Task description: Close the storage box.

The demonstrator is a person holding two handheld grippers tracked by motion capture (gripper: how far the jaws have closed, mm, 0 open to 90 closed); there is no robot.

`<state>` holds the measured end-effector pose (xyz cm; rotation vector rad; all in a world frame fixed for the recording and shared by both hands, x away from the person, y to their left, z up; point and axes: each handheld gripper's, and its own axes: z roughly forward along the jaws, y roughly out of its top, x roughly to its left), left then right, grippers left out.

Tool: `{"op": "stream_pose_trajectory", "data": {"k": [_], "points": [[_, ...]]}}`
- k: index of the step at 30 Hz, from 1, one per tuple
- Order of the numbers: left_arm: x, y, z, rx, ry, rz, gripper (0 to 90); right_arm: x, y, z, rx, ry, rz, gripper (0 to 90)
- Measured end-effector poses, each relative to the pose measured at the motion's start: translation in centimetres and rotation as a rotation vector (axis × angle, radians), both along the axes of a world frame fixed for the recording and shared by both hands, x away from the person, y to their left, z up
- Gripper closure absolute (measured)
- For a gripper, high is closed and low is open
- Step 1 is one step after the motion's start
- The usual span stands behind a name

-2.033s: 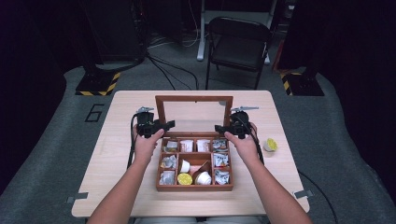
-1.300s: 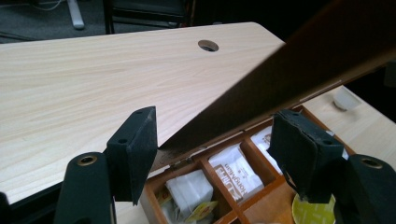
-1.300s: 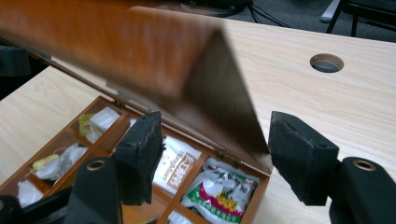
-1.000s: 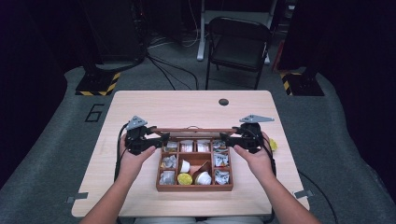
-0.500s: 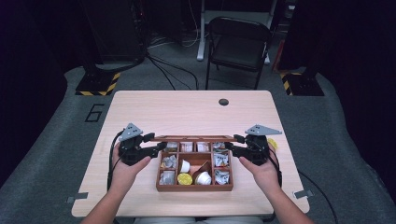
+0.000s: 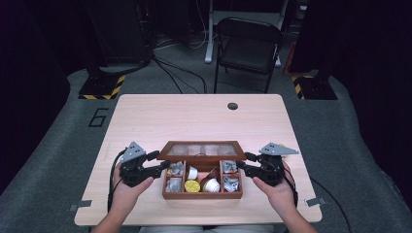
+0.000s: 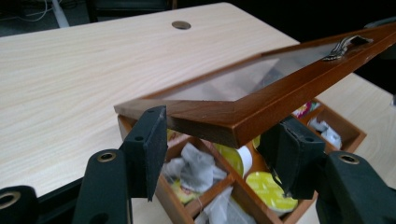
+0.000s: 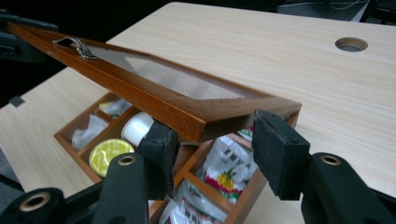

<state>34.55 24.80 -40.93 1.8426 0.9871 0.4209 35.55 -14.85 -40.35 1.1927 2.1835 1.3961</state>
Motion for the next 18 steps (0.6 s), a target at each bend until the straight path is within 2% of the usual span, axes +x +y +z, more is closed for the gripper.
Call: {"op": "stream_pose_trajectory", "data": {"k": [2,8,13,18], "points": [[-0.4,0.0,-0.5,0.009,0.007,-0.005,41.5,-0.5,-0.1,-0.4,-0.024,-0.004,0.003,50.7],[-1.4,-0.1,-2.4,0.024,0.033,-0.01,40.9,-1.8,-0.1,-2.2,-0.041,0.012,0.029,50.3],[-1.8,-0.2,-3.2,0.024,0.052,-0.007,40.7,-2.1,-0.3,-3.3,-0.027,0.034,0.036,49.7],[-2.2,-0.3,-3.5,0.026,0.059,0.008,40.7,-2.4,-0.1,-3.6,-0.043,0.028,0.034,49.2]]}}
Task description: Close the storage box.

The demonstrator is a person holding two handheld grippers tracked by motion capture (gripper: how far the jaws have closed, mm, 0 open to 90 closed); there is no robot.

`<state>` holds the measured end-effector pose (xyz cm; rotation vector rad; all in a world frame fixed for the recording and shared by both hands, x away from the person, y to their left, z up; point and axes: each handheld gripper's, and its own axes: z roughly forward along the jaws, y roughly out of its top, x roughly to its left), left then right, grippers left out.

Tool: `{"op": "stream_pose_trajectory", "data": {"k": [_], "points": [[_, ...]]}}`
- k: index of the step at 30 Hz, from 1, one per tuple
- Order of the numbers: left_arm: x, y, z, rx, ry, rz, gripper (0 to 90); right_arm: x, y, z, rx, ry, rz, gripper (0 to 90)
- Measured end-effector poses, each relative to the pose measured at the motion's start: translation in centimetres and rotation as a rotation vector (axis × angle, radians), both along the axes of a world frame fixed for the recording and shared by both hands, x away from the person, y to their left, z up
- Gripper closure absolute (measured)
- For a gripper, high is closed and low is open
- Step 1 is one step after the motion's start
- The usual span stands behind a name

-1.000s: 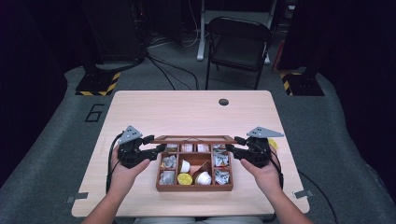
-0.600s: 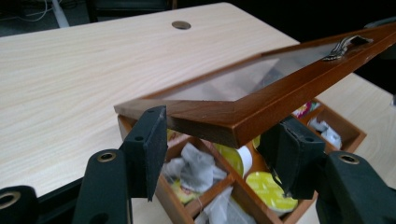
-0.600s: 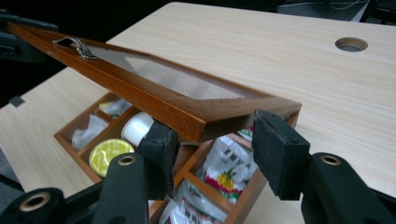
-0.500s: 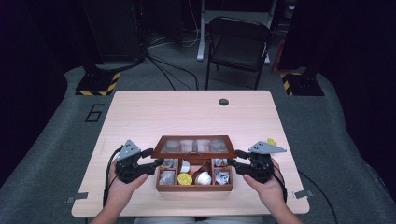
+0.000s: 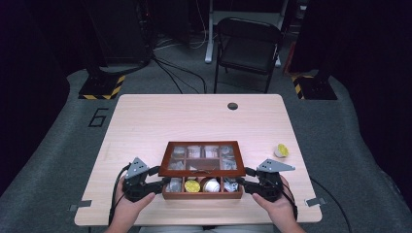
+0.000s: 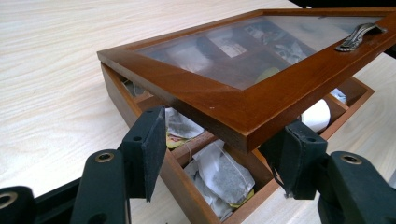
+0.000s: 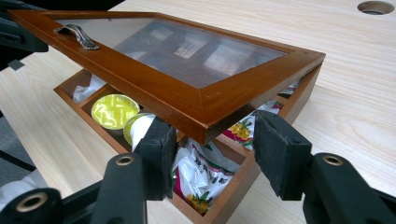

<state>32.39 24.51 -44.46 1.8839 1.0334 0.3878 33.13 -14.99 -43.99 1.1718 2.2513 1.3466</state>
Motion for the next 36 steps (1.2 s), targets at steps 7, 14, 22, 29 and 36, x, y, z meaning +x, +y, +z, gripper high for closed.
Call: {"op": "stream_pose_trajectory", "data": {"k": [7,14,22,29,36], "points": [[-0.6,-0.1,-0.6,0.0,0.011,-0.02,40.2,-0.4,0.3,-0.6,-0.002,0.024,0.014,49.0],[-1.0,-0.1,-1.1,0.014,0.012,-0.03,40.2,-0.8,0.5,-1.2,-0.013,0.029,0.012,48.8],[-1.2,-0.2,-2.4,0.045,0.039,-0.039,38.9,-1.1,0.6,-2.2,-0.069,0.037,0.022,47.2],[-1.2,-0.3,-2.9,0.073,0.057,-0.048,38.6,-1.1,0.6,-2.9,-0.089,0.059,0.028,47.1],[-1.4,-0.2,-3.3,0.071,0.068,-0.046,38.4,-1.2,0.6,-3.2,-0.101,0.069,0.03,47.1]]}}
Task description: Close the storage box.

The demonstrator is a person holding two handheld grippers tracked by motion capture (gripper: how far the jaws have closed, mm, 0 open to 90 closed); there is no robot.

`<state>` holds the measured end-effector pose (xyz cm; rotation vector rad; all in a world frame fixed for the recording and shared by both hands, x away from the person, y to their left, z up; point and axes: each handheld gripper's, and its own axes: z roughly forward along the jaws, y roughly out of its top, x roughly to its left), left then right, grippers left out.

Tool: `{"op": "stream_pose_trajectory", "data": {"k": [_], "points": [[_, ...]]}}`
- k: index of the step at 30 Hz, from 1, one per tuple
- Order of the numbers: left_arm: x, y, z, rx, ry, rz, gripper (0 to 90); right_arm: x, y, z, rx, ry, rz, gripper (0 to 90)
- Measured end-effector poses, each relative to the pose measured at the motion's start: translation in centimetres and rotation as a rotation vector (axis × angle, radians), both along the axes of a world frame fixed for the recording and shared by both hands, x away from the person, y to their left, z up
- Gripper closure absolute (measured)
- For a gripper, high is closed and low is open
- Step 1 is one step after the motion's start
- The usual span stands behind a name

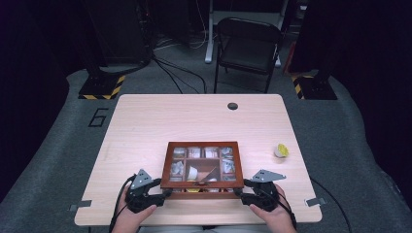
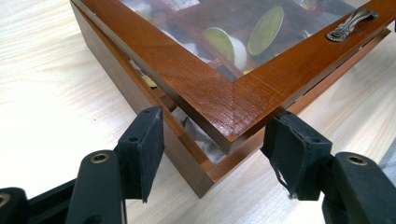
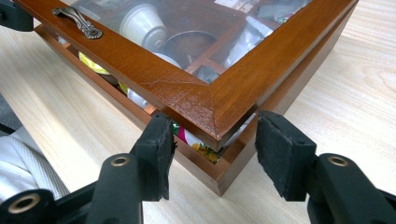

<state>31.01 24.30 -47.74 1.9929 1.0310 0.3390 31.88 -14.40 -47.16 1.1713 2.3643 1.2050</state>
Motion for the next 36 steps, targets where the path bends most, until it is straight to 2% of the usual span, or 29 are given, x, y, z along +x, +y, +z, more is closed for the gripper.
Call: {"op": "stream_pose_trajectory", "data": {"k": [2,10,14,17,21,28,32,36], "points": [[0.04,0.02,-0.09,0.018,0.0,-0.009,38.5,0.0,0.01,-0.12,-0.002,0.002,0.006,47.1],[-0.01,-0.12,-0.26,0.018,0.011,-0.004,38.5,-0.12,0.05,-0.26,-0.017,0.001,0.008,47.0],[-0.02,-0.13,-0.38,0.041,0.017,-0.01,38.6,-0.31,-0.09,-0.38,-0.018,0.006,0.011,46.8],[-0.01,-0.18,-0.52,0.026,0.032,-0.003,38.5,-0.4,-0.23,-0.39,-0.014,0.011,0.01,46.7],[0.01,-0.19,-0.58,0.044,0.033,-0.008,38.6,-0.33,-0.15,-0.52,-0.023,0.013,0.012,46.7],[-0.34,0.0,-0.75,0.034,0.044,-0.004,38.6,-0.34,-0.08,-0.7,-0.035,0.027,0.011,46.8],[-0.36,-0.15,-0.85,0.059,0.044,-0.011,38.6,-0.39,0.06,-0.78,-0.033,0.035,0.021,46.7],[-0.5,-0.13,-0.68,0.028,0.051,-0.005,38.5,-0.43,-0.18,-0.39,-0.013,0.015,0.009,46.4]]}}
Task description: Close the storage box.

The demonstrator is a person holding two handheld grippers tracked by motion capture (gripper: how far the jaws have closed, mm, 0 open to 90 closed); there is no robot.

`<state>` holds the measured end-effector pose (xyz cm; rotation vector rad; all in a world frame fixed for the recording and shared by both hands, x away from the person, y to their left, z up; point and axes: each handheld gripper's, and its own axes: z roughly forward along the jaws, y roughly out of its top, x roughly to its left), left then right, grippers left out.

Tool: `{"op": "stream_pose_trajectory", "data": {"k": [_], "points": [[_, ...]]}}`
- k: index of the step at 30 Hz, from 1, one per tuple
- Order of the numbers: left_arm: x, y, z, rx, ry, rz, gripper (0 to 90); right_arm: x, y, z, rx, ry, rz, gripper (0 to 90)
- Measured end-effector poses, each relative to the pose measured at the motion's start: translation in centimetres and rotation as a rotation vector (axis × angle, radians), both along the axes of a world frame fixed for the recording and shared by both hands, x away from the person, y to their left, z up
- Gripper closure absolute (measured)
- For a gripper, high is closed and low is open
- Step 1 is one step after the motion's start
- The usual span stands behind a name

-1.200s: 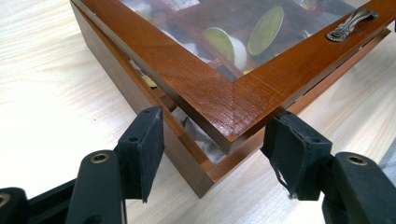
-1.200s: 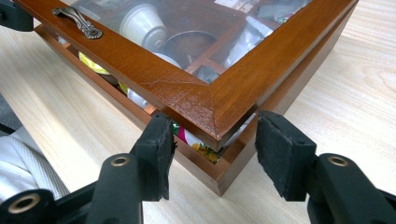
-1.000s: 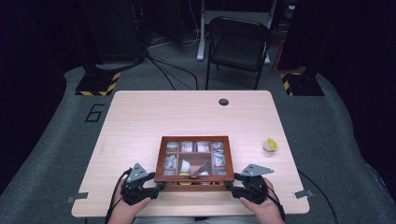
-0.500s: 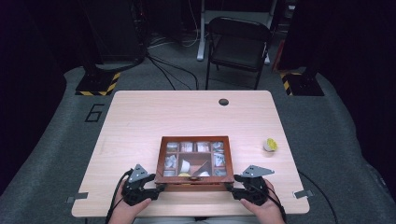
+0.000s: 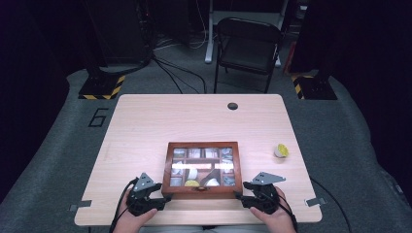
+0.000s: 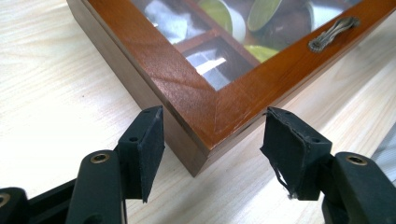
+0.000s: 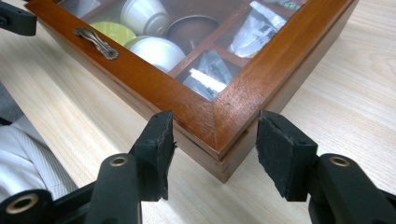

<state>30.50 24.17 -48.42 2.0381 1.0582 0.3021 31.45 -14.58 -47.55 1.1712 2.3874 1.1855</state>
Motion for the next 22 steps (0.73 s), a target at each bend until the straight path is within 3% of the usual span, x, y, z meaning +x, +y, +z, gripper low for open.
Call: {"op": "stream_pose_trajectory", "data": {"k": [5,12,18,22], "points": [[0.2,0.3,0.0,-0.013,-0.002,0.012,38.2,0.3,-0.3,0.0,0.014,0.015,-0.011,46.3],[0.4,0.9,0.7,-0.025,-0.038,0.032,38.2,0.4,-0.9,0.7,0.042,-0.016,-0.024,45.8],[1.1,2.2,0.9,-0.065,-0.024,0.082,37.4,1.2,-2.7,1.2,0.089,-0.021,-0.097,44.1],[1.2,2.4,1.1,-0.089,-0.033,0.085,36.0,1.9,-3.4,0.7,0.066,-0.028,-0.134,40.2]]}}
